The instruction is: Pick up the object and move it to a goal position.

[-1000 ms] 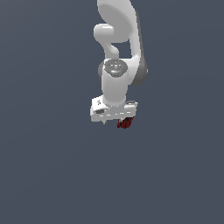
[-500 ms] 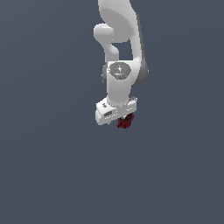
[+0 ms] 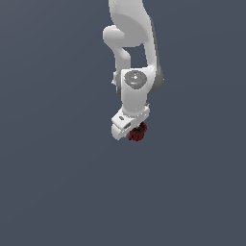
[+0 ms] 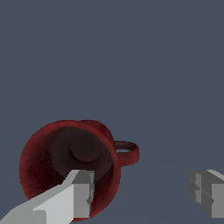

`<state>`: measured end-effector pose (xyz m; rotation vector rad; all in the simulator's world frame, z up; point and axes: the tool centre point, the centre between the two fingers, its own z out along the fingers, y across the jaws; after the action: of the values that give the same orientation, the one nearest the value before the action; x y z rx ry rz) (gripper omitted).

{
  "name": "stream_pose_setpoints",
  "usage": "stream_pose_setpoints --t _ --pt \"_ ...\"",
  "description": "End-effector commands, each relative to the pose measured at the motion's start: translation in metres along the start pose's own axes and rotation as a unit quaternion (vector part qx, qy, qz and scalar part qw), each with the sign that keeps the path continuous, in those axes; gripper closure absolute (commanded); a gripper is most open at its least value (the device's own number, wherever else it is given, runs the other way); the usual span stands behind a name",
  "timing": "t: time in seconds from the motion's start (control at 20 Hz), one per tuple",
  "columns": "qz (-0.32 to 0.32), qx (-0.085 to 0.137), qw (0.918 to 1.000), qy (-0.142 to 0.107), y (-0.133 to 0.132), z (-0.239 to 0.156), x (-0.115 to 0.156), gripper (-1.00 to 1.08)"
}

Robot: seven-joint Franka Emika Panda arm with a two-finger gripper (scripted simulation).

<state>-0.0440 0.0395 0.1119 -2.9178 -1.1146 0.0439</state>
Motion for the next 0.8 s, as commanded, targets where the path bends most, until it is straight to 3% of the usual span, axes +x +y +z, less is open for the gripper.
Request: stream_pose_setpoints --t 0.0,0.35,0.75 --pt "-0.028 0.002 0.9996 0.000 -0.005 0.003 -0.001 -0.60" --pt "-0.073 0.005 0.9973 0.001 -0.014 0.008 -0.002 -0.60" --pt "-0.081 0.005 0.9967 0.001 -0.015 0.010 -0.002 -0.60"
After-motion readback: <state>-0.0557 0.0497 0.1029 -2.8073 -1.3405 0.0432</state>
